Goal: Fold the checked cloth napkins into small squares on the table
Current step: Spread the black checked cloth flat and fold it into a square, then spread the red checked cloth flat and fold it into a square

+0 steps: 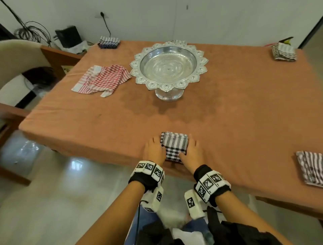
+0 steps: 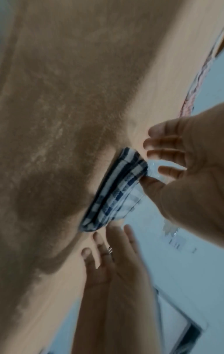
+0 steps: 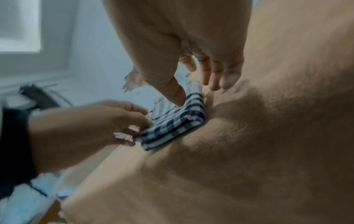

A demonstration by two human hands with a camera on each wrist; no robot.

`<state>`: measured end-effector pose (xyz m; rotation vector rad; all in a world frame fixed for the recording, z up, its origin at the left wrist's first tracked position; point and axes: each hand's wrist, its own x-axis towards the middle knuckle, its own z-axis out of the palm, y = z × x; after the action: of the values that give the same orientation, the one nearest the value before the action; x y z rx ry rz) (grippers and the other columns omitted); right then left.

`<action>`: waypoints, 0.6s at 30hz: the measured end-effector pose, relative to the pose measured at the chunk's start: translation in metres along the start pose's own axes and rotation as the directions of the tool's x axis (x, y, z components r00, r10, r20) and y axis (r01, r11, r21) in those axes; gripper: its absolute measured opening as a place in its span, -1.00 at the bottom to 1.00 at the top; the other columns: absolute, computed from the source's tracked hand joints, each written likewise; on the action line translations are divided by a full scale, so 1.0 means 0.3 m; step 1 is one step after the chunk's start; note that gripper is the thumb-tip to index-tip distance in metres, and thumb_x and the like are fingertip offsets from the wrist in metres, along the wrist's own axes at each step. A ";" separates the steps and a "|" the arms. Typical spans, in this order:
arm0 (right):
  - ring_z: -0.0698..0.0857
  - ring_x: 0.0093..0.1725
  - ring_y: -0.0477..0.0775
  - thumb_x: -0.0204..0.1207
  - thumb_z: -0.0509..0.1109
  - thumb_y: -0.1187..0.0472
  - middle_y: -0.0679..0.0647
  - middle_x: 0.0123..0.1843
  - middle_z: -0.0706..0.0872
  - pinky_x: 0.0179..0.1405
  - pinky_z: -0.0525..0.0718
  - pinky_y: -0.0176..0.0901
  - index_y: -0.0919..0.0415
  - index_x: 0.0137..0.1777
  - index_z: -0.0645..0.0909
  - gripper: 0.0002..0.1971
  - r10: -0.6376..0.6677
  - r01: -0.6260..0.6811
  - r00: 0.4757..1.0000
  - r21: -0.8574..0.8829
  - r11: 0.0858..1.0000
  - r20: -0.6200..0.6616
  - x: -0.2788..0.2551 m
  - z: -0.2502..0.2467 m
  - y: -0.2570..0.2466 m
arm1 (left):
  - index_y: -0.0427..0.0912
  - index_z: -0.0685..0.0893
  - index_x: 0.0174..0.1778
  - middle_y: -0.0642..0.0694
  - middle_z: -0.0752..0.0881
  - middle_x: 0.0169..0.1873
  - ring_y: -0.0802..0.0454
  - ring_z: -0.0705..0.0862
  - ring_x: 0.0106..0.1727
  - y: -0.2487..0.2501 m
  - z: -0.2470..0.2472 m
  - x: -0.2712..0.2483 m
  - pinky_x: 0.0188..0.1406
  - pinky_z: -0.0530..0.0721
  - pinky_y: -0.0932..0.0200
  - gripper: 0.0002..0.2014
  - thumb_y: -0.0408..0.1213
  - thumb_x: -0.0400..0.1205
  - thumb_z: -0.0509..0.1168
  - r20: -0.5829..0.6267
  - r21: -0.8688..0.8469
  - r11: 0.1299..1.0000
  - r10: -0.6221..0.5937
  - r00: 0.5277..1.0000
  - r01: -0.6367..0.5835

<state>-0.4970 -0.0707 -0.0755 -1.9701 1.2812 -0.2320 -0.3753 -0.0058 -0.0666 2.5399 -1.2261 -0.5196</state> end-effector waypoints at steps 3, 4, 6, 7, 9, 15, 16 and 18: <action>0.17 0.60 0.25 0.57 0.27 0.16 0.15 0.66 0.12 0.50 0.29 0.17 0.15 0.66 -0.07 -0.24 -0.065 0.061 0.998 -0.408 0.911 0.005 -0.024 -0.001 -0.021 | -0.30 0.13 0.59 -0.26 0.18 0.60 -0.18 0.16 0.62 0.014 -0.004 -0.010 0.57 0.18 -0.03 -0.42 -0.40 0.62 0.08 0.015 0.239 0.928 0.290 0.957 -0.285; 0.02 0.66 0.21 0.61 0.21 0.14 0.10 0.70 -0.01 0.57 0.16 0.21 0.14 0.66 -0.11 -0.28 -0.077 0.091 0.996 -0.474 0.876 0.050 -0.026 -0.003 -0.027 | -0.28 -0.02 0.63 -0.21 0.01 0.65 -0.13 -0.03 0.68 0.012 0.000 -0.004 0.64 -0.02 -0.04 -0.38 -0.37 0.65 0.04 0.108 0.320 0.870 0.360 0.927 -0.375; -0.19 0.68 0.16 0.67 0.08 0.12 0.04 0.71 -0.19 0.60 -0.08 0.27 0.14 0.66 -0.19 -0.33 -0.030 0.124 0.984 -0.557 0.822 0.174 -0.022 0.014 -0.030 | -0.23 -0.18 0.64 -0.12 -0.19 0.66 -0.04 -0.21 0.68 -0.016 0.011 0.023 0.63 -0.23 -0.04 -0.40 -0.26 0.72 -0.06 0.304 0.408 0.788 0.359 0.882 -0.461; -0.24 0.68 0.14 0.68 0.04 0.11 0.04 0.70 -0.24 0.60 -0.14 0.29 0.14 0.66 -0.21 -0.35 0.016 0.116 0.975 -0.572 0.812 0.220 -0.019 0.027 -0.036 | -0.20 -0.21 0.64 -0.09 -0.22 0.66 0.00 -0.24 0.67 -0.037 0.012 0.037 0.63 -0.25 -0.04 -0.42 -0.21 0.74 -0.11 0.360 0.408 0.784 0.333 0.871 -0.468; -0.28 0.67 0.12 0.69 0.00 0.09 0.06 0.69 -0.31 0.61 -0.18 0.30 0.15 0.66 -0.26 -0.35 0.103 0.059 0.966 -0.589 0.806 0.238 -0.013 0.045 -0.062 | -0.14 -0.22 0.64 -0.03 -0.26 0.65 0.04 -0.25 0.67 -0.073 0.007 0.062 0.63 -0.25 -0.05 -0.45 -0.16 0.76 -0.16 0.423 0.364 0.786 0.339 0.840 -0.500; -0.19 0.68 0.21 0.61 0.18 0.02 0.11 0.70 -0.16 0.58 -0.09 0.35 0.17 0.66 -0.10 -0.28 0.246 -0.028 0.954 -0.759 0.650 0.175 0.020 0.069 -0.232 | -0.14 -0.18 0.65 -0.03 -0.21 0.66 0.04 -0.22 0.67 -0.169 -0.074 0.087 0.64 -0.23 -0.07 -0.41 -0.25 0.73 -0.06 0.408 0.167 0.797 0.480 0.777 -0.580; -0.14 0.68 0.21 0.64 0.12 0.08 0.12 0.70 -0.09 0.59 -0.03 0.32 0.17 0.65 -0.02 -0.37 0.192 -0.018 0.971 -0.759 0.651 0.142 0.025 0.097 -0.279 | -0.15 -0.16 0.65 -0.04 -0.20 0.66 0.04 -0.21 0.68 -0.217 -0.109 0.093 0.64 -0.22 -0.06 -0.40 -0.28 0.73 -0.04 0.370 0.135 0.816 0.485 0.792 -0.563; -0.04 0.68 0.18 0.65 0.07 0.14 0.11 0.69 0.04 0.59 0.07 0.25 0.18 0.60 0.13 -0.48 0.070 0.032 0.992 -0.735 0.677 0.108 0.041 0.169 -0.371 | -0.17 -0.11 0.65 -0.06 -0.17 0.66 0.03 -0.19 0.68 -0.329 -0.193 0.122 0.65 -0.19 -0.04 -0.41 -0.28 0.72 -0.02 0.275 0.086 0.860 0.464 0.842 -0.502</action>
<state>-0.3861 -0.0329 -0.0382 -2.5816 1.4396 0.5160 -0.2607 0.0299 -0.0606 2.1877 -1.9956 -0.6447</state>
